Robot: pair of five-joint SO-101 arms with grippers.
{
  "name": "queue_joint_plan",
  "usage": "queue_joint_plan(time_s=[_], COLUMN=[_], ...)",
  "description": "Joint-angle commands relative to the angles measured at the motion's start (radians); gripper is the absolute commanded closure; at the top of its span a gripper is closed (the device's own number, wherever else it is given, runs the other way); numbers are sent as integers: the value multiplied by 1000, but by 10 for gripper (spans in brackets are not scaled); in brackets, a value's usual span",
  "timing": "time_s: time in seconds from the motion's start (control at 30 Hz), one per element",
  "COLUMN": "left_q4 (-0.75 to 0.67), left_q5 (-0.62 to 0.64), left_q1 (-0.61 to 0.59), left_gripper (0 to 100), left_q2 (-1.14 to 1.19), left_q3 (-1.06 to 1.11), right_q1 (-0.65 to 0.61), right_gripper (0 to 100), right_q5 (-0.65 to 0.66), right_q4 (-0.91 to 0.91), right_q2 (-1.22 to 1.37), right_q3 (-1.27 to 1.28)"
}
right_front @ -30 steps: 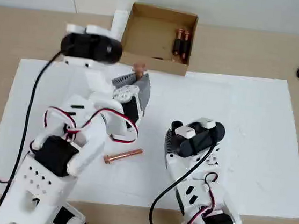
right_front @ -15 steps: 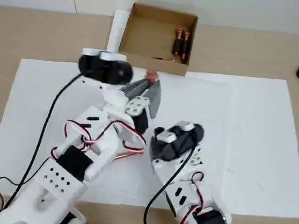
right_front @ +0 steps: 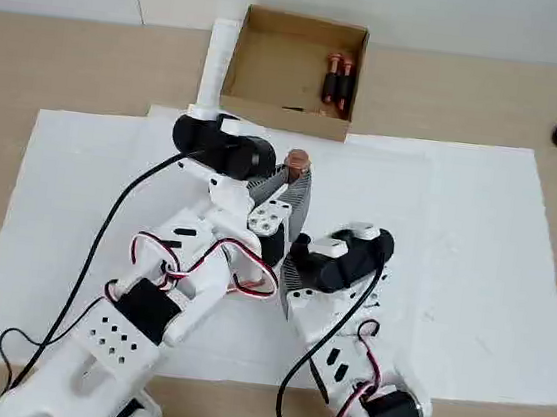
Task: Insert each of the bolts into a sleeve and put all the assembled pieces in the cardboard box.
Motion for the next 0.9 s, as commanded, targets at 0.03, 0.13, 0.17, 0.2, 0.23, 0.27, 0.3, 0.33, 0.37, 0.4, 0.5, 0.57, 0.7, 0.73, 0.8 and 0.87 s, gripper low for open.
queue_joint_plan(time_s=[0.03, 0.13, 0.17, 0.2, 0.23, 0.27, 0.3, 0.33, 0.37, 0.4, 0.5, 0.57, 0.7, 0.73, 0.8, 0.87], left_q4=[-29, -31, -31, -32, -34, -40, -58, -77, -98, -118, -138, -138, -138, -138, -135, -135], left_q5=[46, 49, 49, 49, 49, 49, 46, 46, 44, 44, 44, 44, 46, 46, 46, 46], left_q1=[3, 3, 5, 5, 5, 5, 5, 5, 5, 5, 6, 8, 34, 44, 55, 55], left_gripper=[994, 994, 994, 994, 994, 994, 994, 994, 994, 994, 994, 994, 994, 994, 994, 994], left_q2=[-34, -34, -34, -34, -34, -34, -34, -34, -34, -34, -34, -34, -32, -31, -29, -28], left_q3=[-13, -13, -12, -12, -13, -13, -8, -1, 10, 21, 41, 44, 45, 45, 45, 47], right_q1=[7, 7, 7, 7, 7, 7, 7, 7, 7, 7, 5, 5, 5, 5, 5, 5], right_gripper=[995, 995, 995, 995, 995, 995, 995, 995, 995, 995, 995, 995, 995, 995, 995, 995], right_q5=[-12, -12, -12, -12, -12, -12, -12, -12, -12, -14, -14, -14, -14, -14, -14, -14], right_q4=[-24, -24, -24, -22, -21, -22, -22, -22, -22, -22, -24, -24, -24, -25, -25, -25], right_q2=[-13, -13, -13, -13, -13, -13, -13, -13, -13, -13, -13, -13, -13, -13, -13, -13], right_q3=[-5, -5, -6, -12, -18, -20, -20, -20, -20, -20, -20, -20, -20, -20, -20, -20])
